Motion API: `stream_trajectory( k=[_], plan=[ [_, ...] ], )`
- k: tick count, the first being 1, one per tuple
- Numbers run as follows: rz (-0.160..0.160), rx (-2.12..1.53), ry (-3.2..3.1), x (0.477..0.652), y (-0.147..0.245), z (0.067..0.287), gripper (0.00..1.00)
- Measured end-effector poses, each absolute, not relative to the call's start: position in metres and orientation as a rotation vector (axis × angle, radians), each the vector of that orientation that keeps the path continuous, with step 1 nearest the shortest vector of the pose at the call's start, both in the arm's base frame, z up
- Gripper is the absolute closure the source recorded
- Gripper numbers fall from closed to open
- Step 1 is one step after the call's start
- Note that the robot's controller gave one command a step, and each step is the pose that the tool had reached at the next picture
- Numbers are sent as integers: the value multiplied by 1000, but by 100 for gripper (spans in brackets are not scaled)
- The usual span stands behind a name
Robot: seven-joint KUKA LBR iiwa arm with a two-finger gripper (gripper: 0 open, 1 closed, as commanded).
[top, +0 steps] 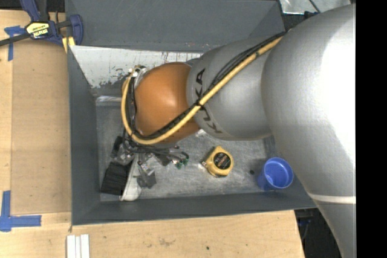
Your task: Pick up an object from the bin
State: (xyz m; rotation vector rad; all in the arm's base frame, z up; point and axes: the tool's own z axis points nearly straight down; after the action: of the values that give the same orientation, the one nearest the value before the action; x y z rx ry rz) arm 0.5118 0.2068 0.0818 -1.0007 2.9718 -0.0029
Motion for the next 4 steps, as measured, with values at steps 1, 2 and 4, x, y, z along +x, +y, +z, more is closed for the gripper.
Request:
stream_trajectory(
  k=[1, 2, 4],
  plan=[
    [-3, -1000, 2972, 512, 207, 82, 100],
    [1, -891, 3008, 522, 193, 213, 100],
    [1, -889, 3010, 521, 193, 213, 0]
  ],
)
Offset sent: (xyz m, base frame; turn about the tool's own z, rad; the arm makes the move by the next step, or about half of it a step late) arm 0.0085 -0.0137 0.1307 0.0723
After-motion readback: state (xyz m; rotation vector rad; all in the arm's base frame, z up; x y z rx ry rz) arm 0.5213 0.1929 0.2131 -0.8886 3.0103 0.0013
